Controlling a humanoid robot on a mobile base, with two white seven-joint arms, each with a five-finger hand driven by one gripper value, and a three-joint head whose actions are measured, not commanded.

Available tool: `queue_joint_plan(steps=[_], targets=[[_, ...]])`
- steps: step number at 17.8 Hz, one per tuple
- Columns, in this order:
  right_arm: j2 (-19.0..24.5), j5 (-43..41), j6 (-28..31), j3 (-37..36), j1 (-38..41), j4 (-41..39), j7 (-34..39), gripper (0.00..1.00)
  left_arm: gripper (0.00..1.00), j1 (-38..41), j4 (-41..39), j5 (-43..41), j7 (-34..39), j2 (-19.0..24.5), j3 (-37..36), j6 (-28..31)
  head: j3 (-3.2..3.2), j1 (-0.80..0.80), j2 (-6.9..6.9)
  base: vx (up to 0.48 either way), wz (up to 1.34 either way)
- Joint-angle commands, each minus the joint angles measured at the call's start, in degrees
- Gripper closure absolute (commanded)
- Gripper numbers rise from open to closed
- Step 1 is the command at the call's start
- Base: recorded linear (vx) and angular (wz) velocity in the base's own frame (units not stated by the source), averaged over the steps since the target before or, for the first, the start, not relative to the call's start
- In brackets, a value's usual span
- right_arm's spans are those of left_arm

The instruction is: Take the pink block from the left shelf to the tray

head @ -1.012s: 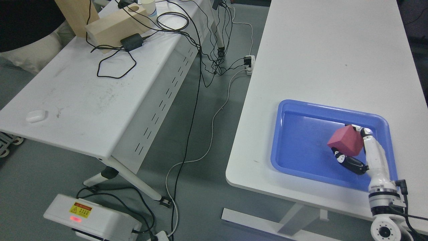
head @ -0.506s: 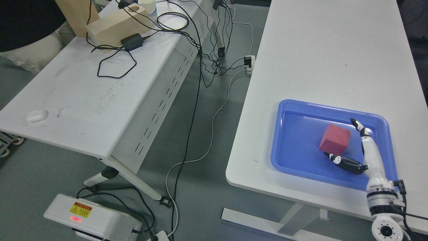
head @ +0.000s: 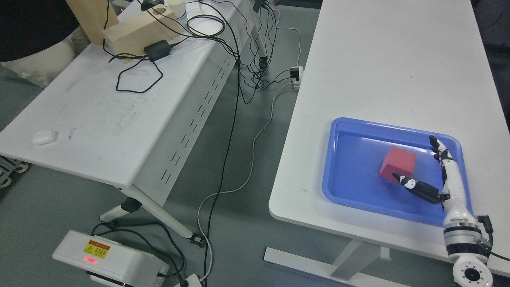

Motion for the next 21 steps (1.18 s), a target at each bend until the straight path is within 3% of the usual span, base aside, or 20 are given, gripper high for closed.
queue_joint_plan(steps=[1,21], targets=[[2.5,-11.6,0.1,-3.6,-0.6,-0.8,-0.2,0.00,0.00,0.5,0.0,-0.1,0.0,1.0,0.0,0.0,0.00,0.00,0.00,-0.028,0.00],[3.7,-11.8,0.0,-3.6,0.2,-1.0,0.0,0.00,0.00,0.5,0.0,-0.1,0.0,1.0,0.0,0.0,0.00,0.00,0.00,-0.098,-0.03]])
